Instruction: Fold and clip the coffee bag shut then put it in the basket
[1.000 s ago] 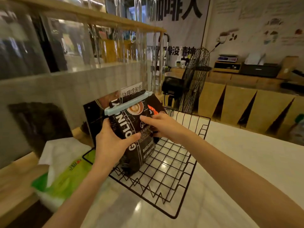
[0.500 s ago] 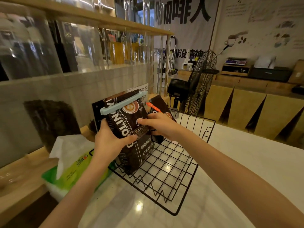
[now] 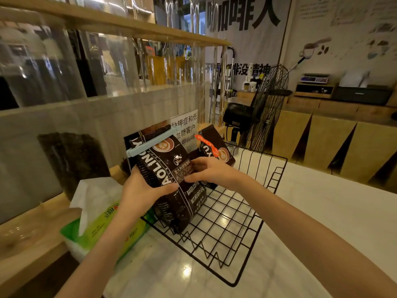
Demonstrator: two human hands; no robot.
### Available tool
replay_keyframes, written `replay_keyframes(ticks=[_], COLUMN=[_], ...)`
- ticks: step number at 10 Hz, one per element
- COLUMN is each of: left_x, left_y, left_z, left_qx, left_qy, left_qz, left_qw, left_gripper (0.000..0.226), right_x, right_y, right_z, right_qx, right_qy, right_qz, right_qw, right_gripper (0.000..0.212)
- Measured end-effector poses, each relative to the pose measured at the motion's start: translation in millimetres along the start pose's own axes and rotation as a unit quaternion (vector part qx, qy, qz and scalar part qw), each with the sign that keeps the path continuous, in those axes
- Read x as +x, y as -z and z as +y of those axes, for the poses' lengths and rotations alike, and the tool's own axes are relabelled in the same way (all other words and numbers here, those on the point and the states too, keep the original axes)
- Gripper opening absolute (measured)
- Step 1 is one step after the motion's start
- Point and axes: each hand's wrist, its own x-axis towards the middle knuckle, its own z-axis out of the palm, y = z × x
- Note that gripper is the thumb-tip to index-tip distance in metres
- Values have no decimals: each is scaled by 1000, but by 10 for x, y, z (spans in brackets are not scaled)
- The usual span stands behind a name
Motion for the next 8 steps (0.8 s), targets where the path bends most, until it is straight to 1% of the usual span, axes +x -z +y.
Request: replay_keyframes(ticks=[1,2,4,5,6,7,8], left_x=[-6,-51,-121,-148,-177,-240,-325], left_y=[25,14,-21,-21,-31,-35,-98], left_z=[2,1,-1,1,-4,77,211], left_qx=[6,-5,-21,-5,14,49,102], left_qy=[-2,-8,-18,-29,-49,-59,-93], left_qz=[6,23,28,30,52,101,142], left_qw=[1000,1000,999,999,997,992,980], left_gripper=[88,81,81,87,96,101,102], right_x=[-6,-8,-39,-52,-21,-84,-175], right_y=[35,32,23,15,11,38,107], right_z=[55,104,133,113,137,115,67], right_qx=[-54,-101,-122,-117,-120,-134,-104], right_qy=[2,-4,-6,-4,-9,-19,2], right_qz=[-14,-18,-20,-16,-14,-4,38], right_qw=[998,995,992,993,993,991,994], right_gripper=[70,81,80,79,82,89,92])
